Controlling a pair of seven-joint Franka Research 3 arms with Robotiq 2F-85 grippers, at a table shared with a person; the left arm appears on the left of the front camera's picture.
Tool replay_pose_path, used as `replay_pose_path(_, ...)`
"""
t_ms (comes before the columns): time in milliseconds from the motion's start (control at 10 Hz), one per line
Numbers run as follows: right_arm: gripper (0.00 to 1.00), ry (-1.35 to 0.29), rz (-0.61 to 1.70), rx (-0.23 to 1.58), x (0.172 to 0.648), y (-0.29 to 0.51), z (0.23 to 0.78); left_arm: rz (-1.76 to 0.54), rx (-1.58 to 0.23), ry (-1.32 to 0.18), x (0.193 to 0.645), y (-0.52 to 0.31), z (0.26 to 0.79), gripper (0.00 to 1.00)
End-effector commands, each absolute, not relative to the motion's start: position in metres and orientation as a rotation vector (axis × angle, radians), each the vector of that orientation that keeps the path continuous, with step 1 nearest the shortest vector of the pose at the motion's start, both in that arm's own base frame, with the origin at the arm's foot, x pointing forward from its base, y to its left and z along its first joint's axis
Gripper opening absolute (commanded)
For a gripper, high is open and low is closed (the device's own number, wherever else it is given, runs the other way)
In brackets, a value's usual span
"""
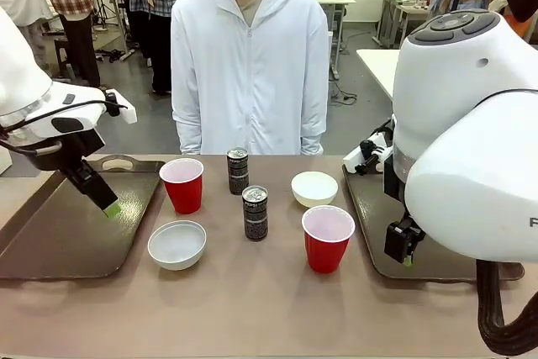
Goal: Prepare tableware on both trays.
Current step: Pick up a Picnic Bowl from the table and place it on a Handle tray.
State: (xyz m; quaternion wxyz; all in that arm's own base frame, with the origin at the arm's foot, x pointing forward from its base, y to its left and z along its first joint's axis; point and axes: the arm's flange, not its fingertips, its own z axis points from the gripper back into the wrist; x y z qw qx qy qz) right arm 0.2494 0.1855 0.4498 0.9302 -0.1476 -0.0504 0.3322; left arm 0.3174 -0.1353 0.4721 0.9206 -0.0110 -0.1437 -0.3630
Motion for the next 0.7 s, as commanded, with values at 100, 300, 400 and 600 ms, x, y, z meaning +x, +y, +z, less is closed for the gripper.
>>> replay_pose_path(100,1.00,-0.103,0.680,-0.302,0.249,0.185,0.450,-0.746,-0.023,-0.295,0.317,-0.135,0.472,1.00)
replay_pose_path(300,1.00,-0.033,0.570,0.079,0.296,0.128,0.411,-0.564,-0.287,-0.281,0.356,-0.109,0.453,1.00)
replay_pose_path(400,1.00,-0.025,0.559,0.166,0.290,0.101,0.410,-0.530,-0.370,-0.286,0.355,-0.091,0.452,1.00)
replay_pose_path(600,1.00,-0.111,0.509,0.340,0.270,0.061,0.420,-0.461,-0.463,-0.298,0.352,-0.051,0.454,1.00)
